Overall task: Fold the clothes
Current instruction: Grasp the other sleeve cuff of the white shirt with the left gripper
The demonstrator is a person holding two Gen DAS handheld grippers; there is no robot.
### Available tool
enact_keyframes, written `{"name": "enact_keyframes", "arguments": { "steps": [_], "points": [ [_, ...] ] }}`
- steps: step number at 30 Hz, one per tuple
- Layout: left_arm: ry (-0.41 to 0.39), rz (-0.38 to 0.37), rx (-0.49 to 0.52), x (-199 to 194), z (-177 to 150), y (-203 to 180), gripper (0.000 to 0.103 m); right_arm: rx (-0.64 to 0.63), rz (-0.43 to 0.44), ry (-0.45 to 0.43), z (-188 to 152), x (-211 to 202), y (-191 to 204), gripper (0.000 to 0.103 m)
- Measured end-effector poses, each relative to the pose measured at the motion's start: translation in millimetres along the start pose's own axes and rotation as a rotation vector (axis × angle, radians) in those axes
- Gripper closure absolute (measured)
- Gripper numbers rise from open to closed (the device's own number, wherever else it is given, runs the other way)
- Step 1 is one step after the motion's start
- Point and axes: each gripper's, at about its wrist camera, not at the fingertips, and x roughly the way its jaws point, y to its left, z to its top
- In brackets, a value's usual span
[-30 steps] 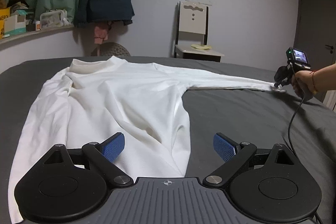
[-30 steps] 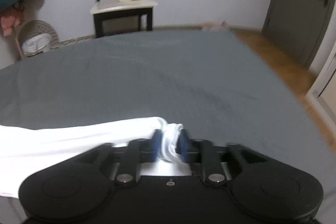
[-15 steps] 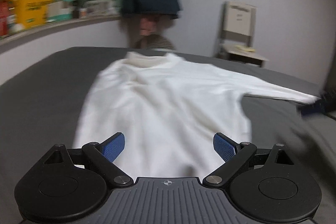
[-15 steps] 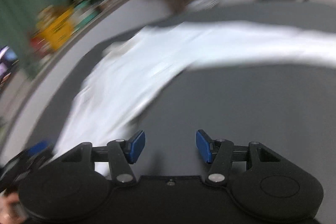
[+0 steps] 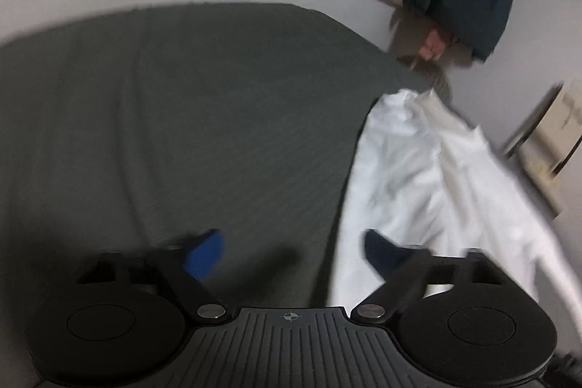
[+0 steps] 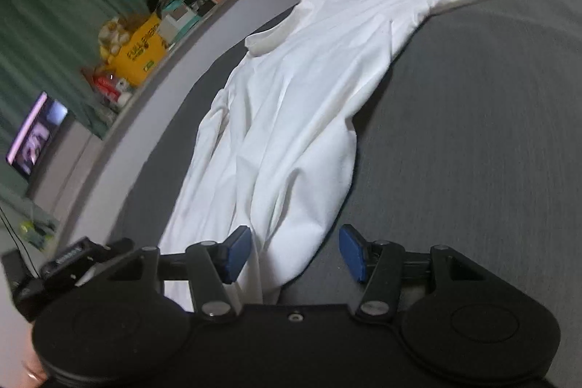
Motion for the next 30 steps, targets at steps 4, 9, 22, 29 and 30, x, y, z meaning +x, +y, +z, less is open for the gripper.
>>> {"name": "enact_keyframes", "arguments": {
  "steps": [4, 9, 22, 29, 30],
  "points": [
    [0.026, -0.003, 0.063, 14, -6, -21, 0.047, -0.026, 0.010, 0.015, -2, 9, 4, 0.049],
    [0.059, -0.006, 0.142, 32, -15, -46, 0.101, 0.029, 0.041, 0.021, -2, 5, -6, 0.048],
    [-0.110, 0.406, 0.401, 49, 115, -13, 0.102, 0.053, 0.050, 0.022, -6, 5, -5, 0.041],
    [-0.097, 0.609, 0.519, 91, 200, 12, 0.102, 0.054, 0.075, 0.102, -12, 3, 2, 0.040],
    [-0.093, 0.613, 0.526, 97, 207, 13, 0.102, 0.053, 0.083, 0.133, -14, 1, 4, 0.040]
  ]
}}
